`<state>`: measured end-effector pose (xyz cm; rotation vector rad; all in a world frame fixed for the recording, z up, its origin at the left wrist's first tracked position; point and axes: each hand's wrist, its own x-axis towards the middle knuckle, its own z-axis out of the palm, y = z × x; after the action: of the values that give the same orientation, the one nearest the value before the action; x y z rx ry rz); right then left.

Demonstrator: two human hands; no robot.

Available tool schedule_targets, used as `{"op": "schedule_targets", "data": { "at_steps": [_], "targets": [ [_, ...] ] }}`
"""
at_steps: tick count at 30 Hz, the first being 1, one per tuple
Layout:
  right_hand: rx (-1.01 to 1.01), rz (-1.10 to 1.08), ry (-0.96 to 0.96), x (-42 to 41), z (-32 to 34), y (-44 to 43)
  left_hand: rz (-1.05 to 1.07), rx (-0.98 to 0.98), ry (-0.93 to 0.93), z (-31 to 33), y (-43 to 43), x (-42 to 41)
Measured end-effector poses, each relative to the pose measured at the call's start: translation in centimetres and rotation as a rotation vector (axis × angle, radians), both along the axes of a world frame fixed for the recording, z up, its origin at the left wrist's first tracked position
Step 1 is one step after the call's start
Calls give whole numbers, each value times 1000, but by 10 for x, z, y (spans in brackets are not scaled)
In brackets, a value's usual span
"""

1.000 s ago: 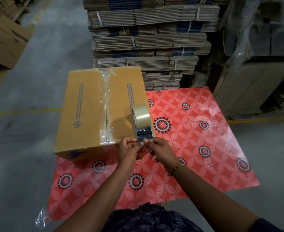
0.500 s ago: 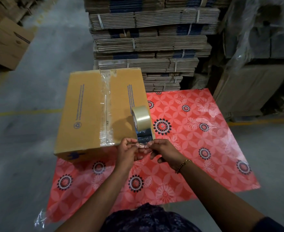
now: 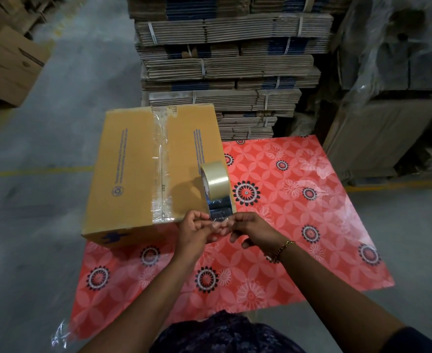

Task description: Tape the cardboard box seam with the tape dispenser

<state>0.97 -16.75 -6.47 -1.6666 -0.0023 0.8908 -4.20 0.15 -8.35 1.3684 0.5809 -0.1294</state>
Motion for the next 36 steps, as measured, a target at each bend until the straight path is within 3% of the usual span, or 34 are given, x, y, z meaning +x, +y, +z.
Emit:
{"op": "schedule_targets", "data": {
  "at_steps": [8, 11, 14, 17, 23, 30, 36],
  "targets": [
    [-79, -76, 6, -3, -3, -6, -97, 127, 5, -10, 7, -9],
    [-265, -103, -118, -3, -3, -18, -120, 249, -14, -18, 19, -23],
    [-262, -245, -255, 5, 4, -25, -28, 342, -98, -8, 32, -20],
    [-115, -307, -275, 22, 22, -13, 29, 251, -179, 21, 32, 4],
    [19, -209, -171, 31, 34, 33, -102, -106, -91, 32, 10, 32],
    [88, -202, -106, 19, 39, 37, -172, -117, -144, 27, -2, 30],
    [133, -212, -83, 30, 40, -12, -193, -169, -165, 35, -47, 46]
  ]
}}
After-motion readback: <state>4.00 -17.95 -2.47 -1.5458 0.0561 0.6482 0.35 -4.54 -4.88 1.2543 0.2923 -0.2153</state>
